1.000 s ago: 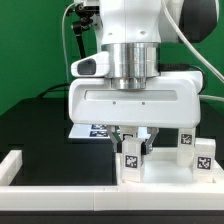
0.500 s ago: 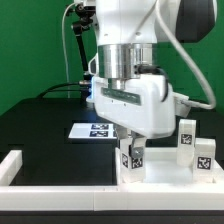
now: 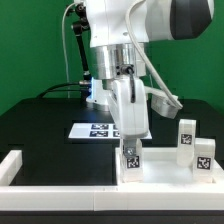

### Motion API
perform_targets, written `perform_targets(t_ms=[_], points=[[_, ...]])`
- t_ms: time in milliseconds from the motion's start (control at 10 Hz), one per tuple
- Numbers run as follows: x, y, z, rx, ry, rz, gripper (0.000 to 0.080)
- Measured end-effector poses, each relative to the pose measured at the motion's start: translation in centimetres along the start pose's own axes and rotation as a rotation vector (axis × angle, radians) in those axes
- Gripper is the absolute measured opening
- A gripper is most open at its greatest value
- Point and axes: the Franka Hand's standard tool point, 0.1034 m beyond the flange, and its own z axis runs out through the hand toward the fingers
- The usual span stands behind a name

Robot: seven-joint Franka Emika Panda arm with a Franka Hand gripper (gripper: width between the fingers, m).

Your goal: Assemble square table

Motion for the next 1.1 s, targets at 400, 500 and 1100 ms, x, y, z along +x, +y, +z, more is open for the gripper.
perform_targets(t_ms=[400, 500, 1100], points=[[0.0, 0.2, 0.0, 0.003, -0.046, 0.353, 0.0291], [-0.1, 0.1, 0.0, 0.006, -0.040, 0.298, 0.0291], [-1.5, -0.1, 0.5, 0.050, -0.009, -0.466, 0.0642]])
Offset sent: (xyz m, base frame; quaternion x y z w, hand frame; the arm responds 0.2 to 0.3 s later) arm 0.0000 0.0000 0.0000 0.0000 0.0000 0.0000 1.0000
